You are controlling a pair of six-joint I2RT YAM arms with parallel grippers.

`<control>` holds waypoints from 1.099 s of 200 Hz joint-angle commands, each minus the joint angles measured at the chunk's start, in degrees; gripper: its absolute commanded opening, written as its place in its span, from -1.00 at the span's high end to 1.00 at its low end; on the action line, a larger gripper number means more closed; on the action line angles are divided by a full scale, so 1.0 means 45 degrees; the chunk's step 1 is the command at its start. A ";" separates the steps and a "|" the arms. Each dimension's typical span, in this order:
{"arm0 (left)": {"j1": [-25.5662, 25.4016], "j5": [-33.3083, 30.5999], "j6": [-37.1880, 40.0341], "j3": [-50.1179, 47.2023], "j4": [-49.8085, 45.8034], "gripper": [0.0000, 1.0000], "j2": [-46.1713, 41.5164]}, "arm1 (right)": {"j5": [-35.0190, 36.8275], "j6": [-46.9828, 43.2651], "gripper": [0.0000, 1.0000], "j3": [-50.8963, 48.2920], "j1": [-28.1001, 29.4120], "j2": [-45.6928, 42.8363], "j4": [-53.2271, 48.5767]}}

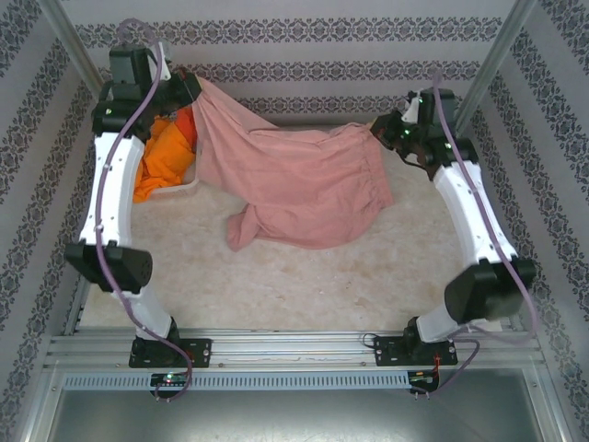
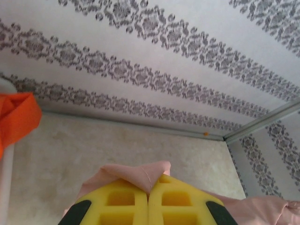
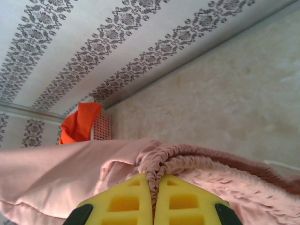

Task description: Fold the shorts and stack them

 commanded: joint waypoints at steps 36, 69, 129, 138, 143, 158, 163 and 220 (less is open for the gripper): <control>0.0535 -0.0777 -0.1295 0.8155 0.0204 1.00 0.3740 | -0.0533 -0.0082 1.00 0.7675 0.0450 0.3493 0.0723; 0.0971 -0.0447 -0.1869 0.8013 0.2486 1.00 0.2477 | -0.1776 -0.0050 1.00 0.9641 -0.0184 0.3721 0.1560; 0.0637 0.1751 -0.0649 0.1435 0.5865 1.00 -0.2279 | -0.2807 -0.0864 1.00 0.3404 -0.1994 0.0372 0.4768; 0.0469 0.1891 -0.0522 -0.0815 0.6996 1.00 -0.3341 | -0.2890 -0.0622 1.00 0.1365 -0.2166 -0.0384 0.6375; 0.0347 0.1897 -0.0423 -0.2060 0.7627 1.00 -0.3952 | -0.2918 -0.0409 1.00 0.0283 -0.2285 -0.0785 0.7322; 0.0163 0.1763 -0.0297 -0.5603 0.9241 1.00 -0.5749 | -0.2891 -0.0037 1.00 -0.2411 -0.2616 -0.1736 0.8833; 0.0131 0.1757 -0.0282 -0.6653 0.9605 1.00 -0.6256 | -0.2934 -0.0096 1.00 -0.3016 -0.2679 -0.1972 0.8890; -0.0125 0.0934 -0.0277 -1.4781 1.0050 1.00 -1.1111 | -0.4106 -0.0972 1.00 -0.8735 -0.2387 -0.4415 0.8393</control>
